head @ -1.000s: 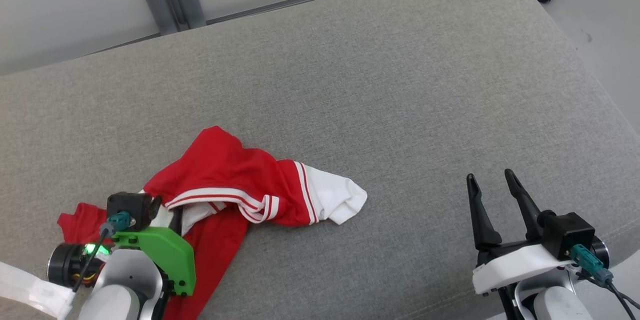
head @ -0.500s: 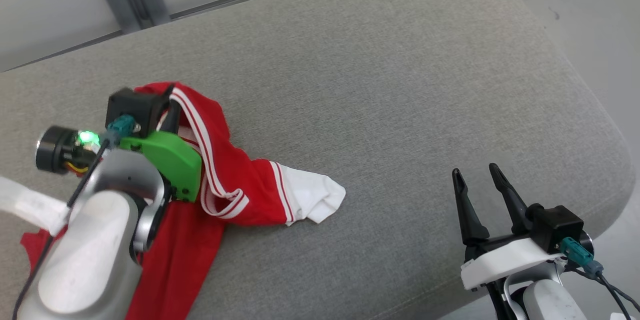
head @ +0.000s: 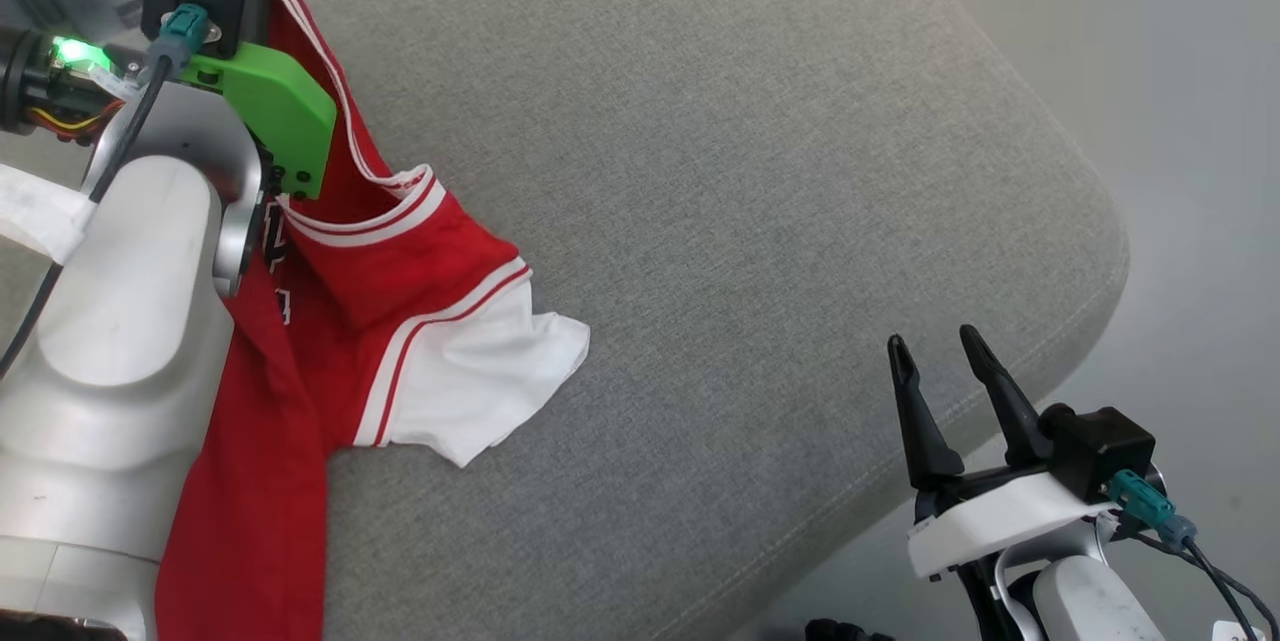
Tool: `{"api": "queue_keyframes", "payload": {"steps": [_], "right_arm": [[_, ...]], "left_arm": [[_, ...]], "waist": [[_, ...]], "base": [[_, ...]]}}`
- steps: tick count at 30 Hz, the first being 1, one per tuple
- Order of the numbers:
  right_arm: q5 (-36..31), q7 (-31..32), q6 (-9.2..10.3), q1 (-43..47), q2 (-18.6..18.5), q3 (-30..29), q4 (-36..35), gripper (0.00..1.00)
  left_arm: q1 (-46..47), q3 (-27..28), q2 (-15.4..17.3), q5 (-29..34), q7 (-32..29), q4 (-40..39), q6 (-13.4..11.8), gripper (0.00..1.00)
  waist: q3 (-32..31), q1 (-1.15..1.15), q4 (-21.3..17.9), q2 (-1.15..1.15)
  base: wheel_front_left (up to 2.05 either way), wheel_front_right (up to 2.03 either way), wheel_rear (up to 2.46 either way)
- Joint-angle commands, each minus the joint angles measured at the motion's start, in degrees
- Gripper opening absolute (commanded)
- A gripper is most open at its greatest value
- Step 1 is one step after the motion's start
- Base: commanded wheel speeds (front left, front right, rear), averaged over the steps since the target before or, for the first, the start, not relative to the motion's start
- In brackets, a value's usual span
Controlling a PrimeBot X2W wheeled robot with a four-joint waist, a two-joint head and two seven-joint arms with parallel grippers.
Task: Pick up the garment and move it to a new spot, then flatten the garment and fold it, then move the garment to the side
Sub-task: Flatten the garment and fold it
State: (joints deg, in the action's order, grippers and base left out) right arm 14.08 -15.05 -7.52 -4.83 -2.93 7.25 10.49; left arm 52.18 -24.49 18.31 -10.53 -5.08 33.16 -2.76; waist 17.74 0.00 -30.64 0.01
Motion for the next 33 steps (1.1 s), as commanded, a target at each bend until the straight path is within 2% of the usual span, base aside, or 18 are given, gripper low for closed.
{"api": "queue_keyframes", "payload": {"steps": [1,2,5,9,13,18,24,33], "right_arm": [[0.48,-0.19,0.06,-0.13,0.04,-0.04,-0.12,1.0],[0.52,-0.19,0.06,-0.24,0.04,-0.05,-0.06,1.0],[0.49,-0.19,0.06,-0.49,0.03,0.12,0.24,1.0],[-0.04,-0.19,0.06,-0.08,0.02,-0.31,0.34,1.0],[-0.63,-0.19,0.06,0.6,-0.02,-0.93,0.25,1.0],[-2.05,-0.19,0.06,1.94,-0.04,-1.98,0.22,1.0],[-3.13,-0.19,0.06,3.58,-0.03,-3.15,0.28,1.0],[-6.06,-0.19,0.06,6.9,-0.03,-6.37,-0.65,1.0]], "left_arm": [[0.97,-0.1,0.37,0.53,1.81,2.81,-0.57,0.69],[1.3,0.0,0.03,0.24,2.59,4.71,-0.63,1.0],[2.07,0.59,-0.98,-1.09,4.96,9.48,-0.2,1.0],[1.25,1.37,-2.81,-2.94,7.83,11.94,0.23,1.0],[-2.7,1.23,-4.72,-4.55,9.84,11.81,0.57,1.0],[-9.25,0.16,-7.03,-6.86,9.5,9.22,2.64,1.0],[-20.8,0.63,-8.79,-9.74,12.28,0.83,0.36,1.0],[-40.59,3.61,-7.85,-12.61,17.62,-12.65,-5.61,1.0]], "waist": [[1.83,0.0,-1.71,-0.01],[1.76,0.0,-1.68,-0.01],[0.96,0.0,-1.41,-0.01],[-0.59,0.0,1.05,-0.01],[-3.07,0.0,4.21,-0.01],[-6.96,0.0,8.51,-0.01],[-10.7,0.0,12.11,-0.01],[-13.81,0.0,17.5,-0.01]], "base": [[0.0,0.0,0.0],[0.0,0.0,0.0],[0.0,0.0,0.0],[0.0,0.0,0.0],[0.0,0.0,0.0],[0.0,0.0,0.0],[0.0,0.0,0.0],[0.0,0.0,0.0]]}}
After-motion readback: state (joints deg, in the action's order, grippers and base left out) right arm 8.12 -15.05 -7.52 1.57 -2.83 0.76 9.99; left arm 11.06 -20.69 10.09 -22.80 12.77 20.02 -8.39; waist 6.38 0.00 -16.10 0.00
